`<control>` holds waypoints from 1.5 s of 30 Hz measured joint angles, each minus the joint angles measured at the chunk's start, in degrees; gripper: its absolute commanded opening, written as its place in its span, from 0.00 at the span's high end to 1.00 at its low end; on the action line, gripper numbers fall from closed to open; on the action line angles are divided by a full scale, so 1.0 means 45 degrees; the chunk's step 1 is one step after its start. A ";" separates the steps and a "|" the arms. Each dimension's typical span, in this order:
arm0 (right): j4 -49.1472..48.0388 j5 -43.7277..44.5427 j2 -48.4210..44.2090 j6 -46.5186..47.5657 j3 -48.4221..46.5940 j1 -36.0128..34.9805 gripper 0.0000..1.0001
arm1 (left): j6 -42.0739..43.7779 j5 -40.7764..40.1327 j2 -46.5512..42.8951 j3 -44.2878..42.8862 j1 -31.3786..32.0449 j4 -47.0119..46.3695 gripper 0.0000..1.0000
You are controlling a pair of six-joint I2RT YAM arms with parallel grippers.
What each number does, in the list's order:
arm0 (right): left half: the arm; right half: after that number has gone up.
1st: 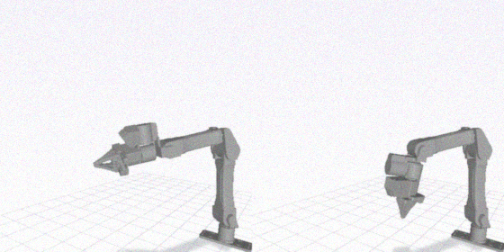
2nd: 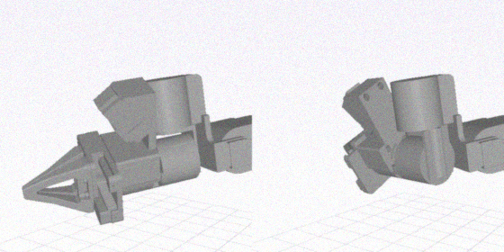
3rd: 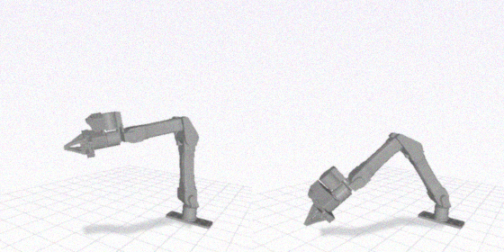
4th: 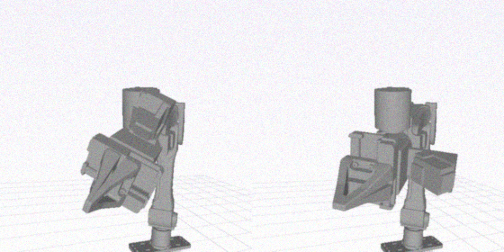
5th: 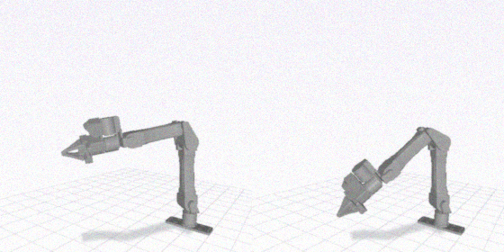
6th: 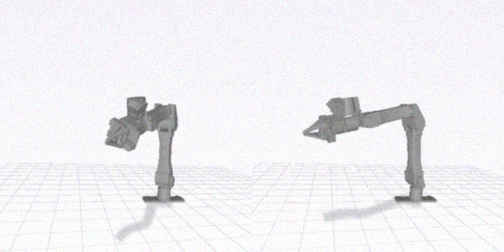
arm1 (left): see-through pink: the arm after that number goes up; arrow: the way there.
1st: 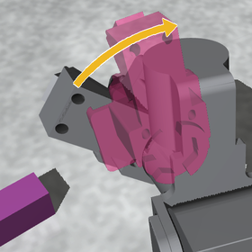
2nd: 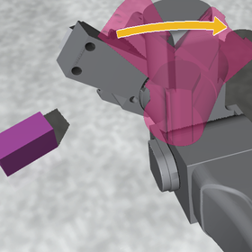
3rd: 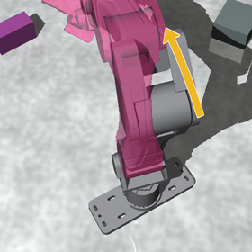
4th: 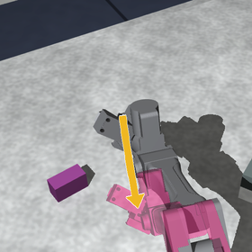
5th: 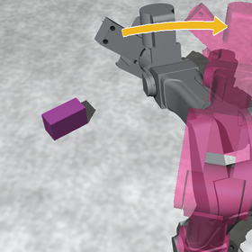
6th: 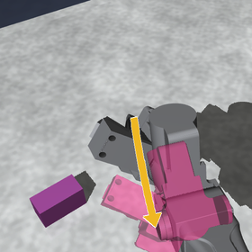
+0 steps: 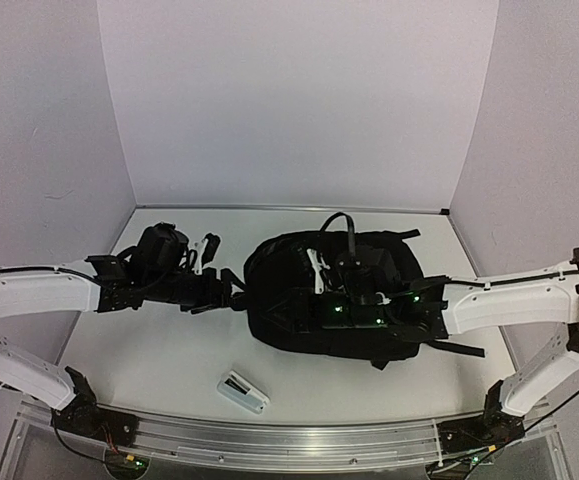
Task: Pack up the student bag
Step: Zip the student bag at the center of the board.
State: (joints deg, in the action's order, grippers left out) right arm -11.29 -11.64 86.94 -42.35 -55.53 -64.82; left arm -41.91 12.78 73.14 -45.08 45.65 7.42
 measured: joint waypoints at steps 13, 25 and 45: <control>0.1622 0.3963 -0.2526 -0.0092 0.0471 0.0355 0.49 | 0.0015 0.0937 0.0826 0.0185 0.1700 -0.1394 0.49; 0.2064 0.4444 -0.2822 -0.0481 0.1132 0.0466 0.50 | -0.0024 0.1214 0.2453 -0.0753 0.1870 -0.1914 0.69; 0.2084 0.4396 -0.2943 -0.0277 0.1297 0.0471 0.43 | -0.0316 0.1107 0.3016 -0.0986 0.1870 -0.2132 1.00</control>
State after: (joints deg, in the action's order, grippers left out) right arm -1.91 8.14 73.69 -43.59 -49.69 -62.70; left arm -43.33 17.76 86.72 -49.52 54.06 -2.17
